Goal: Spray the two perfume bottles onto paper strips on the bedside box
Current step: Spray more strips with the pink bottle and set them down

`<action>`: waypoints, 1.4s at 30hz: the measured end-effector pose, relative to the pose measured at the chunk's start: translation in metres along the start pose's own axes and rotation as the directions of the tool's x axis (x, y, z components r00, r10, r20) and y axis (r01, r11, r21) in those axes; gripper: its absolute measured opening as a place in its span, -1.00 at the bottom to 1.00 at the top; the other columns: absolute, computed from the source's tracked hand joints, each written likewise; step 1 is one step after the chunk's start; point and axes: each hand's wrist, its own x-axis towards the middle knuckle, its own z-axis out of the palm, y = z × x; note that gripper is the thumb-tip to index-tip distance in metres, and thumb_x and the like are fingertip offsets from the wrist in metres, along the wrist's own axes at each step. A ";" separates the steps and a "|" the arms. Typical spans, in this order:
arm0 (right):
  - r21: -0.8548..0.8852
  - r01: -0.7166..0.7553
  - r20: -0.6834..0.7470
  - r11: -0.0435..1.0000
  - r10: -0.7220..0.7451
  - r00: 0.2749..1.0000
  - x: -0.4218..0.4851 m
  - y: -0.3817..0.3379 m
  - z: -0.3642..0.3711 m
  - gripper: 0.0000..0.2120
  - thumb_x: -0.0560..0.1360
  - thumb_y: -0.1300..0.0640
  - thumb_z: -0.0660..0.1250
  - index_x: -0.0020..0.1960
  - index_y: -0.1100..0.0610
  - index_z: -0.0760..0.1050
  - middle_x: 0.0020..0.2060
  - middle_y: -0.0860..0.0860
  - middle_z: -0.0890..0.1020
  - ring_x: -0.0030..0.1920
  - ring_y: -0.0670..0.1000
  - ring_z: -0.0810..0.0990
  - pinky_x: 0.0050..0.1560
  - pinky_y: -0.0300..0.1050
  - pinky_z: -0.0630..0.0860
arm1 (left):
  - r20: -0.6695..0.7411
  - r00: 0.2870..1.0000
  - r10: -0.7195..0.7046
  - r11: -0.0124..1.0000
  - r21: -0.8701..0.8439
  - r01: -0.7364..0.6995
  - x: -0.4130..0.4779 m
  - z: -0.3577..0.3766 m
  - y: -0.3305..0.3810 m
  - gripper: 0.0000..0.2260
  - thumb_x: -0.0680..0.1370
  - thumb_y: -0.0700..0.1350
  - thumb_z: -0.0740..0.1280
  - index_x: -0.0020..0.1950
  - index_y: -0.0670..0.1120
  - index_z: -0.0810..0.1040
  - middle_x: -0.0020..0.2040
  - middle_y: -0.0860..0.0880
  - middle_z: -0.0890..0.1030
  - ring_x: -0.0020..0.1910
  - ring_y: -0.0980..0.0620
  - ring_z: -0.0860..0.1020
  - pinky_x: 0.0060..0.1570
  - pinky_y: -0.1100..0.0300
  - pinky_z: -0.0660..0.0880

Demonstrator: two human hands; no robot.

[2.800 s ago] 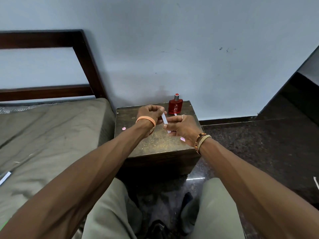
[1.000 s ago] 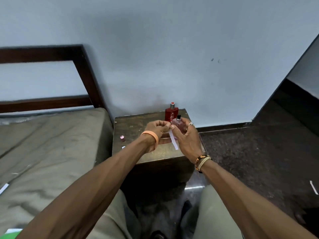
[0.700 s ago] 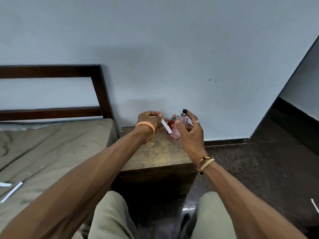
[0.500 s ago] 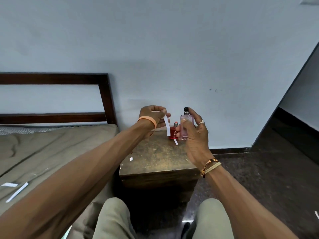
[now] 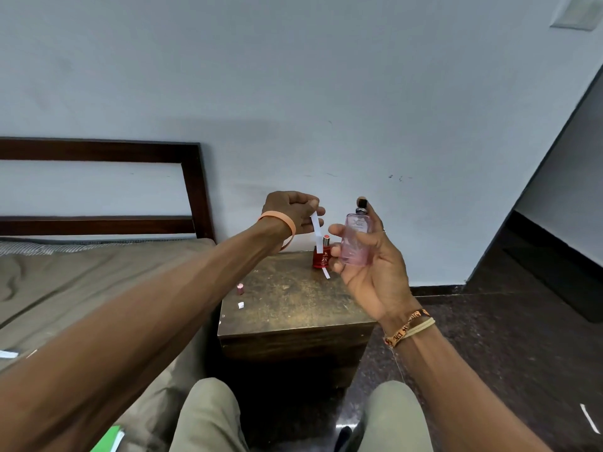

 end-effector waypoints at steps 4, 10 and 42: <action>0.071 -0.056 0.133 0.996 0.046 0.990 -0.001 -0.002 -0.004 -0.45 0.52 0.24 0.20 0.45 -0.13 0.37 -0.09 0.15 0.59 -0.25 0.06 0.57 -0.35 -0.14 0.52 | -0.012 1.000 -0.012 1.000 0.000 0.012 0.005 -0.002 -0.005 -0.92 0.55 -0.30 0.33 0.01 -0.28 0.55 -0.08 -0.26 0.65 -0.22 -0.14 0.66 -0.21 0.09 0.64; -0.159 -0.071 0.085 0.985 0.085 0.993 -0.008 0.008 -0.010 -0.46 0.47 0.22 0.26 0.40 -0.14 0.42 -0.16 0.11 0.53 -0.45 0.02 0.54 -0.59 -0.26 0.41 | -0.026 0.999 -0.041 0.999 -0.003 0.041 0.009 0.001 -0.016 -0.88 0.55 -0.31 0.32 0.06 -0.32 0.53 -0.07 -0.27 0.64 -0.20 -0.17 0.65 -0.14 0.06 0.64; 0.262 -0.269 0.025 0.927 0.272 0.962 -0.011 0.048 -0.060 -0.49 0.50 0.17 0.12 0.46 0.02 0.31 -0.21 0.15 0.47 -0.50 -0.04 0.45 -0.62 -0.31 0.36 | -0.013 0.984 -0.178 0.982 0.063 0.178 0.020 0.004 -0.065 -0.97 0.53 -0.30 0.35 -0.10 -0.24 0.56 -0.15 -0.24 0.66 -0.27 -0.10 0.67 -0.37 0.14 0.60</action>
